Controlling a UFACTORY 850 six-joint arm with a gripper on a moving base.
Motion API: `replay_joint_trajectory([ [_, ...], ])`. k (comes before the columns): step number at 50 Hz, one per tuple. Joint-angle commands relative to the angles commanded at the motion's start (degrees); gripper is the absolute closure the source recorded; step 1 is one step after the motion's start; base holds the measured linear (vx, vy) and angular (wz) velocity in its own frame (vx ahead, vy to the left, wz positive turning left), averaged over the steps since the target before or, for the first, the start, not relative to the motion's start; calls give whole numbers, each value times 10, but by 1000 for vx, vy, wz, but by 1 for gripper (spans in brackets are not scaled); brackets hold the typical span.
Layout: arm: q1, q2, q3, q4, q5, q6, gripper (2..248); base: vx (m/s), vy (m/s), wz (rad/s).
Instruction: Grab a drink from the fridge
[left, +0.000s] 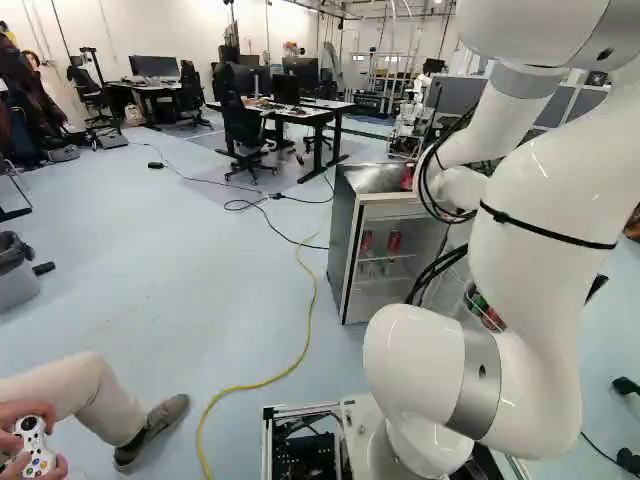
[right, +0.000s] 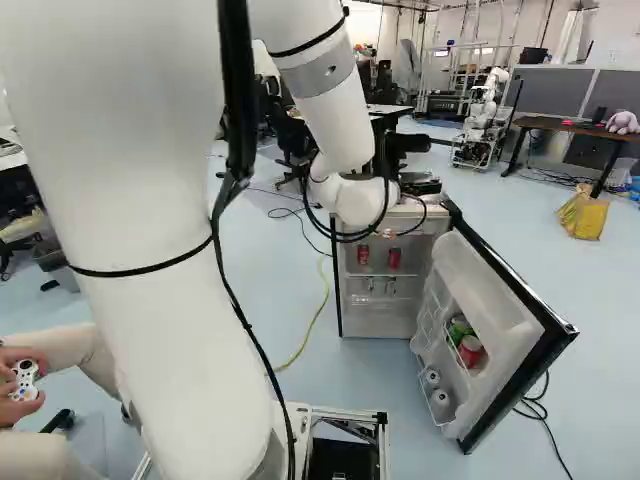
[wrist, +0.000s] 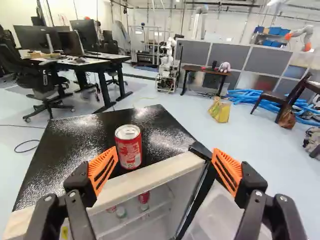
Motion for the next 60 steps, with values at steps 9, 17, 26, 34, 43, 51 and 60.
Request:
replay_joint_trajectory([
  [9, -13, -1, -14, 0, -23, 0, 3, 0, 0, 0],
  [17, -24, -4, -28, 0, -51, 0, 3, 0, 0, 0],
  [26, -37, -8, -44, 0, -83, 0, 3, 0, 0, 0],
  [34, -47, -12, -59, 0, -111, 0, 3, 0, 0, 0],
  [43, -59, -16, -76, 0, -140, 0, 3, 0, 0, 0],
  [51, -70, -19, -91, 0, -165, 0, 3, 0, 0, 0],
  [60, -82, -23, -107, 0, -194, 0, 3, 0, 0, 0],
])
